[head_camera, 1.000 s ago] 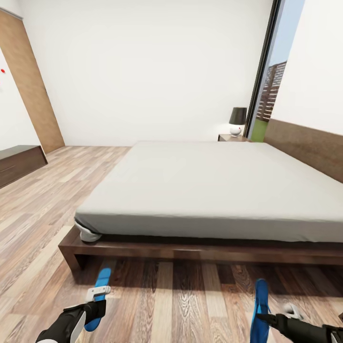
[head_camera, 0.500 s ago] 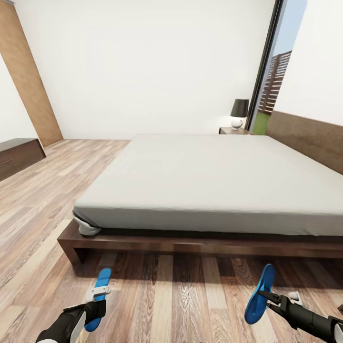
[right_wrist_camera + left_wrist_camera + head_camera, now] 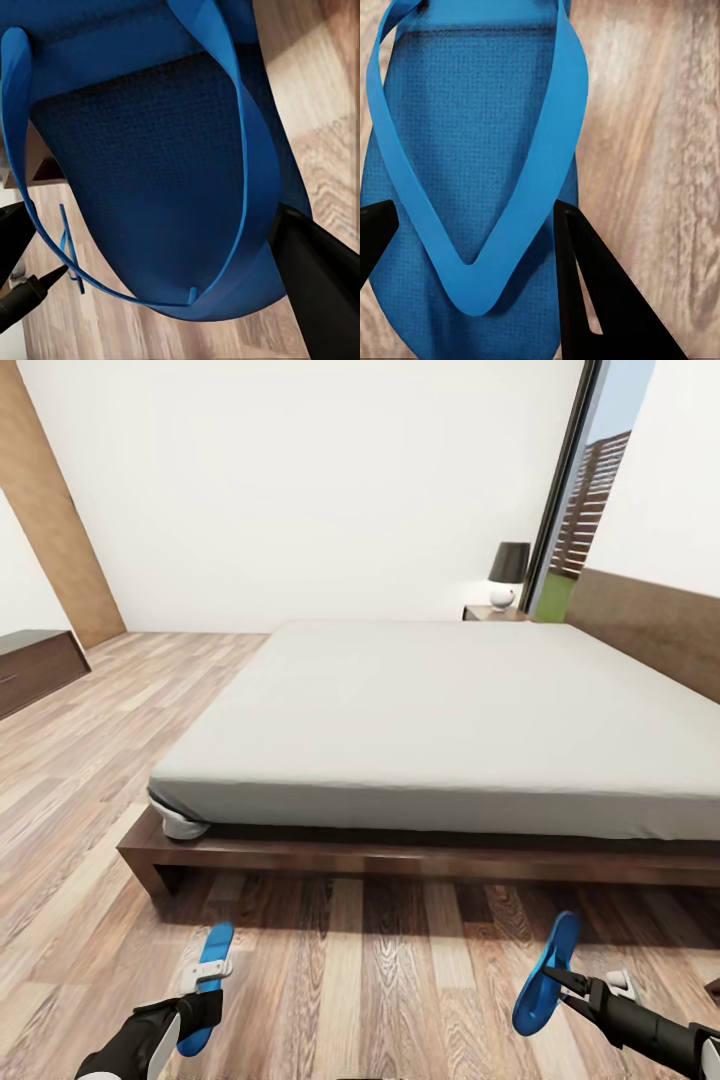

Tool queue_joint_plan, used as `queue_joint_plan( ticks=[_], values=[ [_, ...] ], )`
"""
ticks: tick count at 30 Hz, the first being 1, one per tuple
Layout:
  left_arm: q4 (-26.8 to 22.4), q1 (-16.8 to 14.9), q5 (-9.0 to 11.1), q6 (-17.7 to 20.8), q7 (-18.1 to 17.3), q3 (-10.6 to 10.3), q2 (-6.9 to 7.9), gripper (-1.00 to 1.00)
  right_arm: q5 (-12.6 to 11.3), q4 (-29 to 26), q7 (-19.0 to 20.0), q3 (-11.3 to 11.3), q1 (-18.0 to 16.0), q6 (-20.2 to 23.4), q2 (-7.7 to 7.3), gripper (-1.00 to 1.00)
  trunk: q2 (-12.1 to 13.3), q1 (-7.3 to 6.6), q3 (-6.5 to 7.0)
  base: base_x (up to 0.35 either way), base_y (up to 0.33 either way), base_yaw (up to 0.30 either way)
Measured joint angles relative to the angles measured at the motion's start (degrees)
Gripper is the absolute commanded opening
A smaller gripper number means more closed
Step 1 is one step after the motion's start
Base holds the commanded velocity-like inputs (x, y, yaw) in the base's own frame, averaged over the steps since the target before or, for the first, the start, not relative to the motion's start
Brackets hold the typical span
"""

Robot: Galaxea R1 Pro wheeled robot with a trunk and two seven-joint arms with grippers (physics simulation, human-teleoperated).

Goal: In the bedroom, move the book from the bed onto either nightstand, and place the two sandals side by side next to the bed.

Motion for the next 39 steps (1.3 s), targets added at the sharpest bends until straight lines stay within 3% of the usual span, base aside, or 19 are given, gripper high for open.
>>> queue_joint_plan(
  ticks=[39],
  values=[
    [-0.06, 0.0, 0.0, 0.18, -0.01, 0.0, 0.09, -1.0, 0.04, -0.02, -0.01, 0.02, 0.01, -0.03, 0.07, -1.0, -0.53, 1.0, -8.65, 0.0, 0.0, 0.0]
  ],
)
